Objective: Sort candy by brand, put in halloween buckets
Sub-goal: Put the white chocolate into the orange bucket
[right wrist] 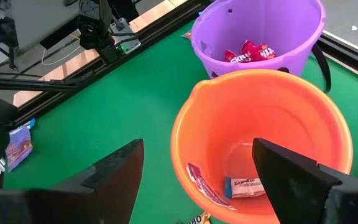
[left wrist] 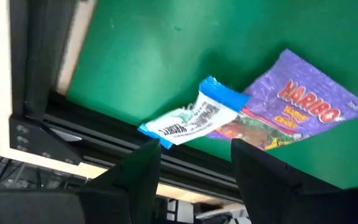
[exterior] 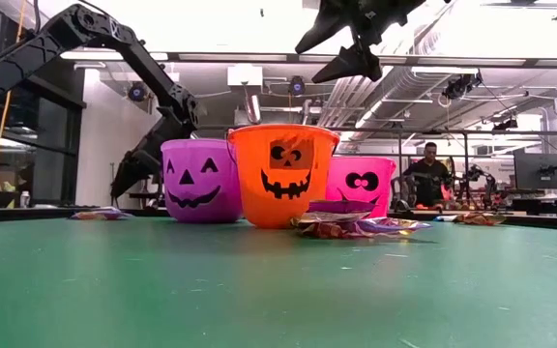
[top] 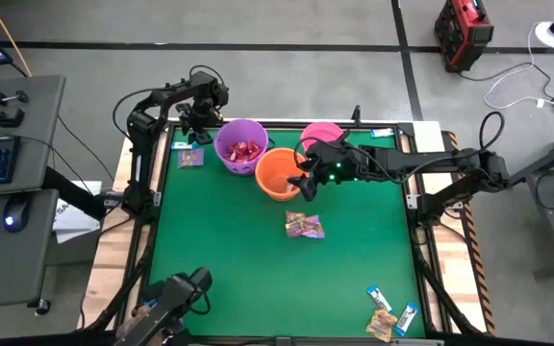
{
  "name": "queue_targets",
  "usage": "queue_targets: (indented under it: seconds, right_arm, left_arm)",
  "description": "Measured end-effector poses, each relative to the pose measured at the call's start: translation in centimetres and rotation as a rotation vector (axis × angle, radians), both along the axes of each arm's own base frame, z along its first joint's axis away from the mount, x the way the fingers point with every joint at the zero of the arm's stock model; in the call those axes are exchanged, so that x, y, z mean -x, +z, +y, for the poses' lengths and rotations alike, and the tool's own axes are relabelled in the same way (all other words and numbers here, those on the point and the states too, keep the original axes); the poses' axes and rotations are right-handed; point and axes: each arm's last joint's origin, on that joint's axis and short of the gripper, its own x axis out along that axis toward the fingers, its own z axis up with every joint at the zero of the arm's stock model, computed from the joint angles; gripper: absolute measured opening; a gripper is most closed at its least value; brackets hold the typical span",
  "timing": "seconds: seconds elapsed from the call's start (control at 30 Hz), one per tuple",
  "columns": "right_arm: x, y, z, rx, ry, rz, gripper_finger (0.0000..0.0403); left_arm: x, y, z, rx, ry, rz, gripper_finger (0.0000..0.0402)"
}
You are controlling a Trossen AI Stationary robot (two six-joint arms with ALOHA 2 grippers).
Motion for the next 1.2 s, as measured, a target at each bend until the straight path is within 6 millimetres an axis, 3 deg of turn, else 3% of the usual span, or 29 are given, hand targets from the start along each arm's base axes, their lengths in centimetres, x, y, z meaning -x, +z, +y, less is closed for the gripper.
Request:
queue_targets:
  seconds: [0.17,0.53,0.73,0.8,0.97,1.2]
  right_arm:
    - [0.0,0.0,0.0,0.000,-0.001,0.000,0.0293]
    - [0.0,0.0,0.0,-0.001,-0.003,0.002,0.0293]
    - [0.0,0.0,0.0,-0.010,-0.026,0.000,0.0293]
    - [0.0,0.0,-0.1,0.002,-0.044,0.001,0.0293]
    - [0.0,0.0,-0.2,0.013,-0.057,0.002,0.0293]
    - [0.0,0.0,-0.2,0.033,-0.043,0.007,0.0293]
  left_arm:
    - [0.1,-0.3,0.2,0.024,0.011,-0.028,0.0184]
    - [0.2,-4.8,0.4,0.092,0.102,0.116,0.0184]
    - [0.2,-5.9,0.6,0.110,0.068,0.126,0.0168]
    - [0.2,-5.8,0.6,0.112,0.060,0.122,0.0141]
    - [0.2,-4.7,0.7,0.072,0.064,0.101,0.0026]
    - [-0.2,-0.4,1.5,-0.081,0.093,0.045,0.0035]
